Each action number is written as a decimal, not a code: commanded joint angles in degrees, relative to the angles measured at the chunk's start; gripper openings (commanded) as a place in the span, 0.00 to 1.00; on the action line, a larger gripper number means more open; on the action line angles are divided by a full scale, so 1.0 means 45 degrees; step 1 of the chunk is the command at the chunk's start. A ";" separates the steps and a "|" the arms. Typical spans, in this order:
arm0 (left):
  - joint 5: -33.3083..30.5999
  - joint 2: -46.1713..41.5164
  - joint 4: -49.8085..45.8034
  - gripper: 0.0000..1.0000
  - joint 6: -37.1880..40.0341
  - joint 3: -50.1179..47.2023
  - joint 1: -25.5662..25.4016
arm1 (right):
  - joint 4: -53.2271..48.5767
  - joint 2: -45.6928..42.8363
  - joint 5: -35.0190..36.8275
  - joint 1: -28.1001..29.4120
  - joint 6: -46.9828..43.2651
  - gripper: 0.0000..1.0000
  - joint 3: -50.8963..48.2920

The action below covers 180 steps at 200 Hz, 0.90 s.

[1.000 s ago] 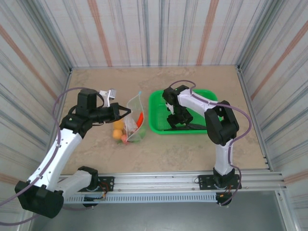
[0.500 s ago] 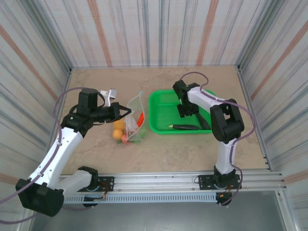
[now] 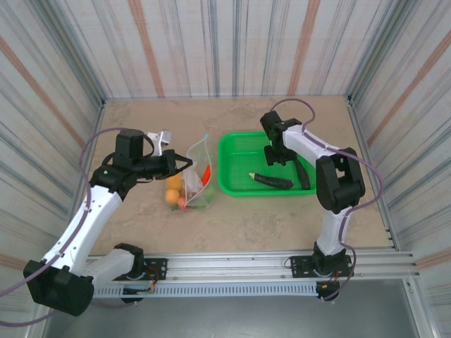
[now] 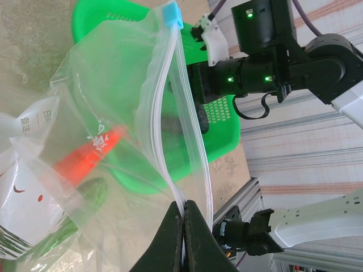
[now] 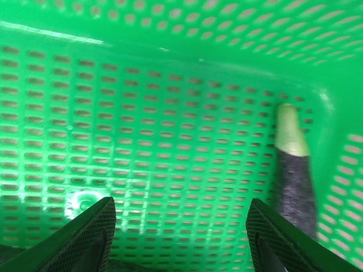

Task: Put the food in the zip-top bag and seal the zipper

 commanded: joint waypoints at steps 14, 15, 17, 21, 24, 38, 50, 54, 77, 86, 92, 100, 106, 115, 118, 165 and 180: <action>0.0394 0.0309 0.0158 0.00 -0.0019 0.0223 -0.0057 | -0.0015 0.0037 0.1850 -0.0598 0.0585 0.64 -0.0491; 0.0395 0.0303 0.0156 0.00 -0.0019 0.0229 -0.0056 | 0.0009 0.0047 0.1897 -0.0605 0.0583 0.64 -0.0520; 0.0396 0.0303 0.0150 0.00 -0.0019 0.0233 -0.0061 | 0.0087 0.0069 0.1995 -0.0625 0.0567 0.64 -0.0570; 0.0398 0.0334 0.0152 0.00 -0.0019 0.0253 -0.0057 | 0.0180 0.0107 0.2042 -0.0681 0.0545 0.64 -0.0637; 0.0413 0.0351 0.0159 0.00 -0.0019 0.0259 -0.0066 | 0.0221 0.0115 0.2059 -0.0713 0.0542 0.65 -0.0675; 0.0462 0.0442 0.0154 0.00 -0.0019 0.0287 -0.0124 | 0.0407 0.0244 0.2080 -0.0981 0.0641 0.65 -0.0739; 0.0513 0.0498 0.0162 0.00 -0.0028 0.0303 -0.0182 | 0.0572 0.0322 0.1858 -0.1224 0.0659 0.65 -0.0764; 0.0528 0.0517 0.0162 0.00 -0.0019 0.0307 -0.0192 | 0.0613 0.0364 0.1738 -0.1298 0.0642 0.65 -0.0754; 0.0531 0.0571 0.0021 0.00 0.0073 0.0432 -0.0255 | 0.0606 0.0704 0.0902 -0.1679 0.0503 0.64 -0.0515; 0.0532 0.0566 -0.0017 0.00 0.0115 0.0469 -0.0268 | 0.0605 0.0859 0.0532 -0.1788 0.0494 0.62 -0.0434; 0.0525 0.0561 -0.0040 0.00 0.0116 0.0469 -0.0270 | 0.0657 0.0933 0.0301 -0.1855 0.0484 0.61 -0.0413; 0.0518 0.0543 -0.0048 0.00 0.0130 0.0454 -0.0258 | 0.0712 0.1042 0.0104 -0.1910 0.0489 0.59 -0.0397; 0.0511 0.0540 -0.0050 0.00 0.0133 0.0469 -0.0274 | 0.0741 0.1137 0.0011 -0.1901 0.0484 0.58 -0.0404; 0.0498 0.0502 -0.0066 0.00 0.0135 0.0442 -0.0273 | 0.0772 0.1316 -0.0102 -0.1904 0.0446 0.56 -0.0394; 0.0494 0.0506 -0.0076 0.00 0.0140 0.0419 -0.0272 | 0.0776 0.1353 -0.0120 -0.1908 0.0445 0.55 -0.0388; 0.0411 0.0407 -0.0080 0.00 0.0138 0.0370 -0.0272 | 0.1067 0.1615 -0.0187 -0.1940 0.0440 0.26 -0.0460; 0.0391 0.0404 -0.0053 0.00 0.0129 0.0389 -0.0271 | 0.1212 0.1287 -0.0018 -0.1940 0.0462 0.16 -0.0481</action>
